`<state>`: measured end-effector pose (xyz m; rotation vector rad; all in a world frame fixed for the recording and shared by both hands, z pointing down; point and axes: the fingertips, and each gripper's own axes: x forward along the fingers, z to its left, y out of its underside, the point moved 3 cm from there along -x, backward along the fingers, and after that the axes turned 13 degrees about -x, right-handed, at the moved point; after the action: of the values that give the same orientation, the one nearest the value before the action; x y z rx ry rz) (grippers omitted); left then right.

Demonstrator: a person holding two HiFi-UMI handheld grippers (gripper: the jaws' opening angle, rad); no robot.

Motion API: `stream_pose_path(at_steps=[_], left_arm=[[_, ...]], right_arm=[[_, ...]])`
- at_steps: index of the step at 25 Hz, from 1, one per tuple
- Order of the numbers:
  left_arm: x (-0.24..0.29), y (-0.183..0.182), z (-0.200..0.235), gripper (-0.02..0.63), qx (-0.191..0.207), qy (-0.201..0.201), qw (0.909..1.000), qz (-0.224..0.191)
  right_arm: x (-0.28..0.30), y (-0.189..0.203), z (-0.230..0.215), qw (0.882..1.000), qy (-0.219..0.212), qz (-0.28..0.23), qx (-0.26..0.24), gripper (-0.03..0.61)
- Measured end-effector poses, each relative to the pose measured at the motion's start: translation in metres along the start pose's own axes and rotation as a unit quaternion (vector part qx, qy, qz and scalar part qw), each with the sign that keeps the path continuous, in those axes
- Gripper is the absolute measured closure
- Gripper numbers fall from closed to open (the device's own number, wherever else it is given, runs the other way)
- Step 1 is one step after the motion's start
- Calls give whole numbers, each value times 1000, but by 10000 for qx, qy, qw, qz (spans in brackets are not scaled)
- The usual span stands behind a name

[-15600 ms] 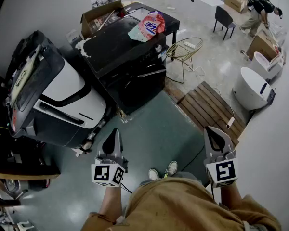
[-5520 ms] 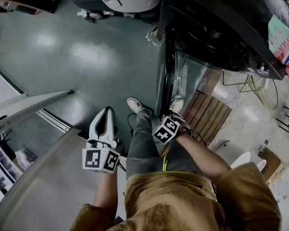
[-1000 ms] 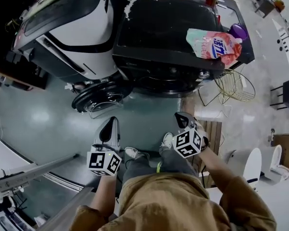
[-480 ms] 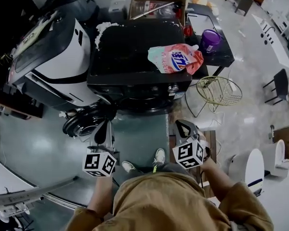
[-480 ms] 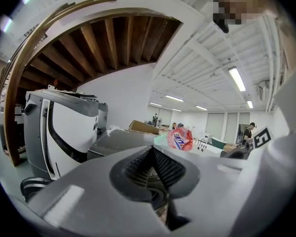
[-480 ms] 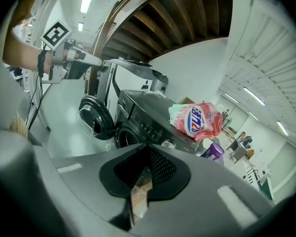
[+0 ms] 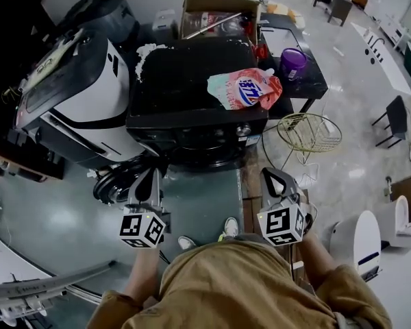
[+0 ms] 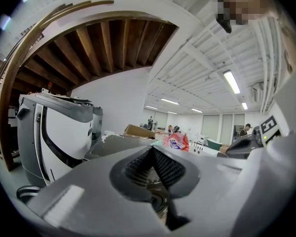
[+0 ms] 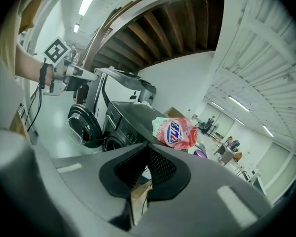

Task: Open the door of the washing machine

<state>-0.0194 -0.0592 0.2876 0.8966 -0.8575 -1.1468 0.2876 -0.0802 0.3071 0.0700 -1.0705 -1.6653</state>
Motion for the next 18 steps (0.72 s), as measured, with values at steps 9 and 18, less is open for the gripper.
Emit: stream_pose_path(at_steps=[9,18], left_arm=[[-7,-16,18,554,-43,202,9998,-27],[-20,-21,45,554,-139,358,9993,39]], right_arm=[[-32,-22,-3,9975,607,37,361,574],[-45,-52,1,9935,1067,177,366,574]])
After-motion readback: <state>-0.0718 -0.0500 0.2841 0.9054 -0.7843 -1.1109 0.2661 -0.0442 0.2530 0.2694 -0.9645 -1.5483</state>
